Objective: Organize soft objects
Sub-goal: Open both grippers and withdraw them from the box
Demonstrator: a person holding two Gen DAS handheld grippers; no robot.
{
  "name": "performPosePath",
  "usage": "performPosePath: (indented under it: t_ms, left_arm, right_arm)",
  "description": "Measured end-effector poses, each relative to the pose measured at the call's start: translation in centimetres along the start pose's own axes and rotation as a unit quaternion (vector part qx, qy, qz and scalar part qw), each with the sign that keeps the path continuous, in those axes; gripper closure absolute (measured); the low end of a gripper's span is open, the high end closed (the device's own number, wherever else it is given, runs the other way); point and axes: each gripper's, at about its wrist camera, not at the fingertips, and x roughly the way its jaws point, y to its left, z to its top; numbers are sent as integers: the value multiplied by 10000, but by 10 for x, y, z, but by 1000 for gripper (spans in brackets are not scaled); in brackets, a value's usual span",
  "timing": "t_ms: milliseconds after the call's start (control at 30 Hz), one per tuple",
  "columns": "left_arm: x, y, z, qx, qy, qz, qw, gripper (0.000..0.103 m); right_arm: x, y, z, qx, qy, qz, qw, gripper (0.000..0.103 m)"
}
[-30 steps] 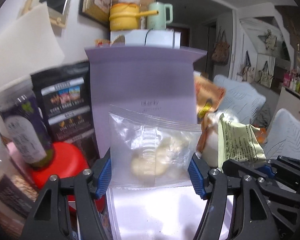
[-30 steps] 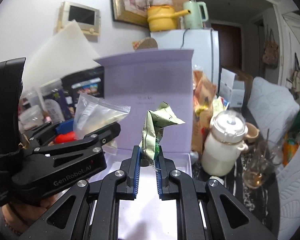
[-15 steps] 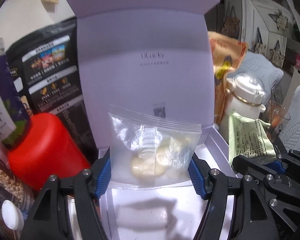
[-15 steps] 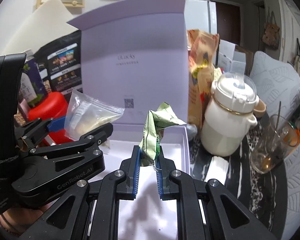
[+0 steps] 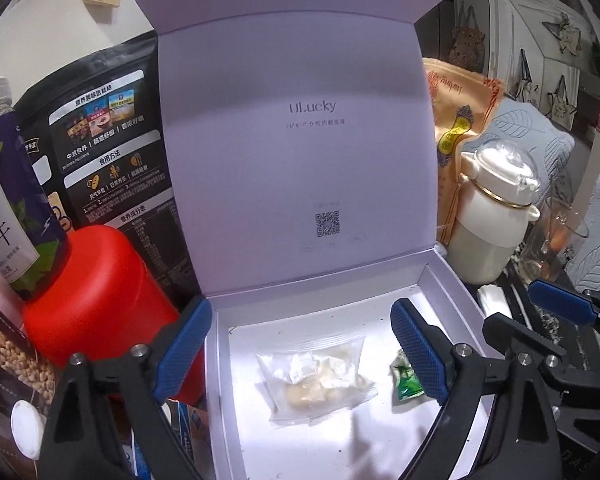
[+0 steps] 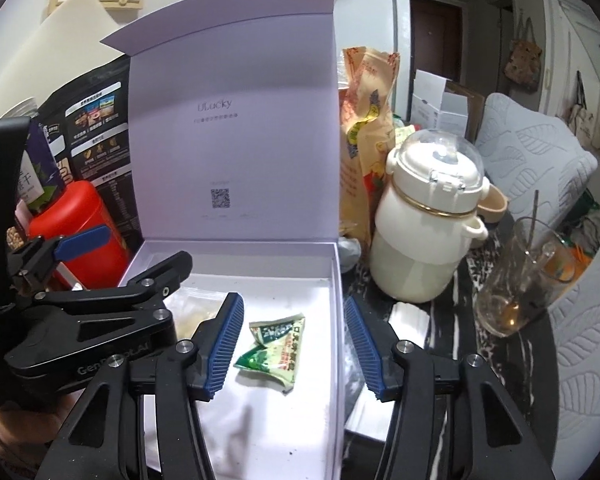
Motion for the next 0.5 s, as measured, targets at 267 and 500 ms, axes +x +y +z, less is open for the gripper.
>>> performPosePath:
  t_ms: [267,500]
  left_arm:
    - [-23,3,4,30,-154,-78,9998,11]
    - [-58,11,6,-2,-382,-60,9993,11]
  right_arm:
    - [-21,4,2,-13,-188,-151,9997,50]
    - [-47,12,5,-1,-382,-132,9992,50]
